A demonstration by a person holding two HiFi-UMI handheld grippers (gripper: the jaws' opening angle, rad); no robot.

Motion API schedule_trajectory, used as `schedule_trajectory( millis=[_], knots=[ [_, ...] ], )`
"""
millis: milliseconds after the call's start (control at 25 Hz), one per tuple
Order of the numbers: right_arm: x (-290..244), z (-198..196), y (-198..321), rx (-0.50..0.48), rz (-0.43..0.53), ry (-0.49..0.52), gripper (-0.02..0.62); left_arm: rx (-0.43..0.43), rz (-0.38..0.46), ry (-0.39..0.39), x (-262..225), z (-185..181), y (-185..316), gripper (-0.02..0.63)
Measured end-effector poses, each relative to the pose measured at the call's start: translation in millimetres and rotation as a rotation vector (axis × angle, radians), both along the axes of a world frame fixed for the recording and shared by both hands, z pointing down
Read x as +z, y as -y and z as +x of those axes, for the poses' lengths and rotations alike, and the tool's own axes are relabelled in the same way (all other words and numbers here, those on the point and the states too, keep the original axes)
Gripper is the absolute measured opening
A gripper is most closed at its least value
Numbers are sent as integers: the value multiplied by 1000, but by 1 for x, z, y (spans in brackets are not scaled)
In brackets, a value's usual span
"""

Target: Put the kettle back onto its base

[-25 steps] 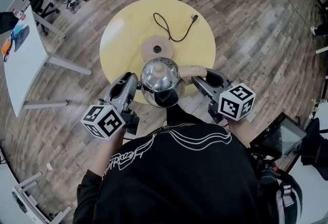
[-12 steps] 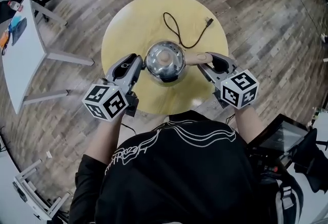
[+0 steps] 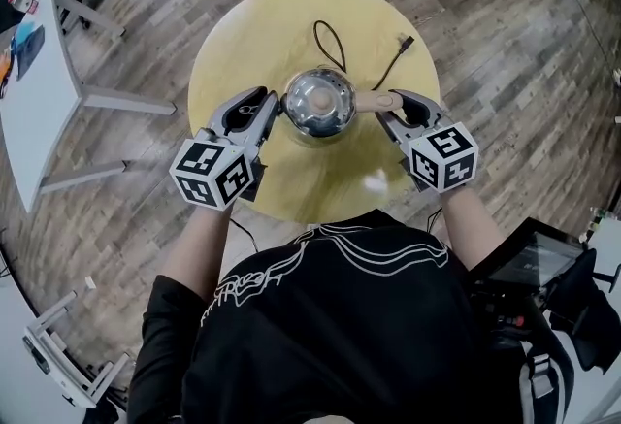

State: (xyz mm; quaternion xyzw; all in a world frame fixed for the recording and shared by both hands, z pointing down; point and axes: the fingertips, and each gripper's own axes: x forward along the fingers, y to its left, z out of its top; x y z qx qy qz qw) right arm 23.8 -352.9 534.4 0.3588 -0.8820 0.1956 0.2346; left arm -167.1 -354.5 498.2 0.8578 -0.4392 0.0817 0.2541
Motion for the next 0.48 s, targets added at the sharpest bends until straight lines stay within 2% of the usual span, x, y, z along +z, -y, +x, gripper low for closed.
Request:
schedule_trajectory(
  millis=[200, 480],
  knots=[
    [5, -8, 5, 16, -21, 37, 144, -23, -3, 1, 2, -8, 3, 75],
    [11, -11, 6, 0, -26, 25, 144, -39, -35, -1, 12, -11, -3, 75]
  ],
)
